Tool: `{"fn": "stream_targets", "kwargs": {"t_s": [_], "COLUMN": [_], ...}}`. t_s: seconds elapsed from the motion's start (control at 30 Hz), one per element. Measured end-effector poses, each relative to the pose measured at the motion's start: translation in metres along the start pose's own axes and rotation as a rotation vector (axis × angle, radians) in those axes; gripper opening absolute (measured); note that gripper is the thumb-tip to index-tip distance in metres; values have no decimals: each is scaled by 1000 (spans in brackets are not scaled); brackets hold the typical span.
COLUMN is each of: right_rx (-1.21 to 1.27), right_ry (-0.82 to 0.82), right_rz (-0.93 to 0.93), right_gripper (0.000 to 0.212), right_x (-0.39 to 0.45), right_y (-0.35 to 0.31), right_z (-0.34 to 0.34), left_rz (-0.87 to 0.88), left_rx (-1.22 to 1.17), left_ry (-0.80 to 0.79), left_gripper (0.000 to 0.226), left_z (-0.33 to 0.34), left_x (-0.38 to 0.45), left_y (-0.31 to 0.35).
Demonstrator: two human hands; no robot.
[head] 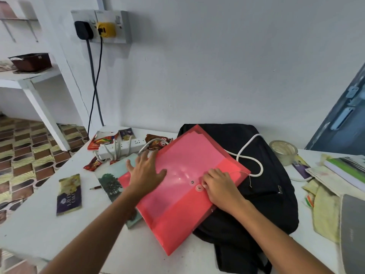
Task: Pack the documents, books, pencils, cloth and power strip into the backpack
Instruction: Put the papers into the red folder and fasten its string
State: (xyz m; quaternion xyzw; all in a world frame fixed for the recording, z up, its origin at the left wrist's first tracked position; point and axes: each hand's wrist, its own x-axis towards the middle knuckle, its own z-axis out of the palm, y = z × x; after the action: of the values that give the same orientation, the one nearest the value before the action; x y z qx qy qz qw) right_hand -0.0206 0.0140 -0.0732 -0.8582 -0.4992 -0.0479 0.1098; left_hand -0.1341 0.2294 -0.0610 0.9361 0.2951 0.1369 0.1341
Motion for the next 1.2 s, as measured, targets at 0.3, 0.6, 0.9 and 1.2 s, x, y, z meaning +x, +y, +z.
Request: {"fn": "stream_targets", "kwargs": {"t_s": [0.3, 0.6, 0.9, 1.2], "right_rx": [-203, 133, 481, 519], "right_ry": [-80, 136, 250, 144], "right_rz": [53, 187, 443, 519], "right_gripper": [24, 8, 26, 37], "right_x": [4, 28, 34, -17], "right_y": [4, 15, 17, 36], "right_z": [-10, -54, -71, -52], "left_rz": [-93, -453, -765, 555], "left_rx": [-323, -1329, -1651, -455], "left_ry": [-440, -362, -580, -456], "left_gripper": [13, 35, 25, 23], "left_z": [-45, -29, 7, -38], "left_x": [34, -14, -93, -86], "left_y": [-10, 20, 122, 123]}}
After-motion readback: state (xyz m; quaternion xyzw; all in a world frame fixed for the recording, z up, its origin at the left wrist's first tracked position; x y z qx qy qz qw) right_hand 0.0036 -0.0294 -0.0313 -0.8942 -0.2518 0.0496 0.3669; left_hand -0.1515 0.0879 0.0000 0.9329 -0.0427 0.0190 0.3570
